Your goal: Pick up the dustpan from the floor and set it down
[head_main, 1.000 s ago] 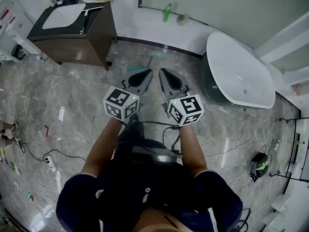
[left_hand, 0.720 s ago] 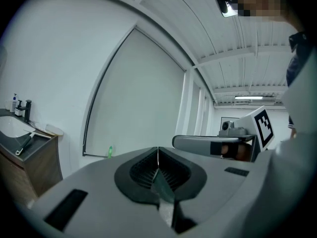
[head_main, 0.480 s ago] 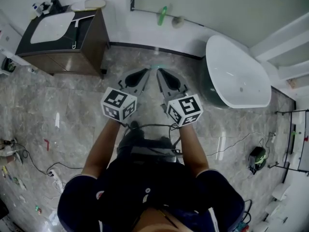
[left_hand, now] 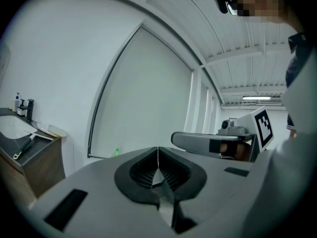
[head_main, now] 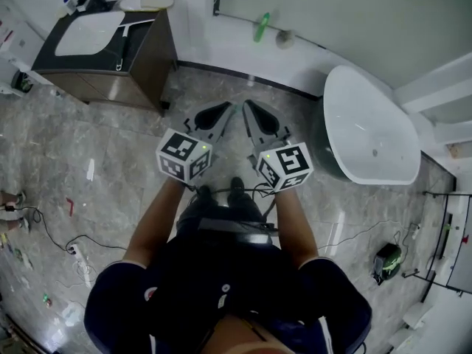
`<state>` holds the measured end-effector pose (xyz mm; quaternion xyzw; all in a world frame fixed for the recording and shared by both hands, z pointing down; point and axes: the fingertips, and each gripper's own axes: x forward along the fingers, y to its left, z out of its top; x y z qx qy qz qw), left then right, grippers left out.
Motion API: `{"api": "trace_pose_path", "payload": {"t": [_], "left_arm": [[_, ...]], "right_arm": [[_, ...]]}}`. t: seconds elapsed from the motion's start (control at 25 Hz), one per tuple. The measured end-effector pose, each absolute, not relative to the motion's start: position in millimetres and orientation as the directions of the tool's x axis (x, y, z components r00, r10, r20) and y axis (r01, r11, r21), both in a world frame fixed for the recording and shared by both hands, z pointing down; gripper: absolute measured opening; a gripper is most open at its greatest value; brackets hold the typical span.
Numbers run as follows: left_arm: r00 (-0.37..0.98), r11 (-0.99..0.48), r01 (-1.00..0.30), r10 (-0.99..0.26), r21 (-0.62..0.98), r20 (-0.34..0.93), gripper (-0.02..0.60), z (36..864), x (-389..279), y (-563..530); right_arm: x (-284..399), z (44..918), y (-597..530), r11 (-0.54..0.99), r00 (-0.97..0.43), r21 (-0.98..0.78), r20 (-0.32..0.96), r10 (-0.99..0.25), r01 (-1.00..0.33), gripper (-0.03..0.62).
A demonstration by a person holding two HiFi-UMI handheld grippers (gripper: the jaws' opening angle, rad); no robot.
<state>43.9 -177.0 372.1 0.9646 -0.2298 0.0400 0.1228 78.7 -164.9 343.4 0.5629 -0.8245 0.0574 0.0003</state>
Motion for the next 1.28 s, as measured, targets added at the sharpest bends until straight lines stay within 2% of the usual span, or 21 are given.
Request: {"api": "trace_pose_path", "payload": {"t": [0.32, 0.6, 0.8, 1.12, 1.28], "left_arm": [[0.85, -0.83, -0.525, -0.503, 0.19, 0.156, 0.012, 373.3, 54.0, -185.5], [0.833, -0.81, -0.552, -0.522, 0.198, 0.184, 0.012, 385.1, 56.1, -189.2], [0.818, -0.794, -0.571, -0.53, 0.209, 0.221, 0.012, 410.7, 50.9, -199.2], [0.79, -0.751, -0.604, -0.522, 0.266, 0.321, 0.012, 495.5, 39.9, -220.4], [0.782, -0.736, -0.611, -0.504, 0.291, 0.367, 0.012, 542.6, 36.0, -224.9]], "right_arm": [[91.2, 346.6, -179.6, 0.439, -0.446, -0.106, 0.056, -0.893, -0.892, 0.006], [97.2, 365.9, -186.6, 0.449, -0.462, -0.134, 0.09, -0.882, -0.883, 0.006], [104.6, 414.3, -194.2, 0.404, -0.434, -0.187, 0.169, -0.885, -0.896, 0.006], [106.6, 534.3, -210.0, 0.338, -0.413, -0.256, 0.349, -0.841, -0.906, 0.009], [101.2, 611.8, -220.4, 0.314, -0.423, -0.296, 0.461, -0.78, -0.902, 0.135]]}}
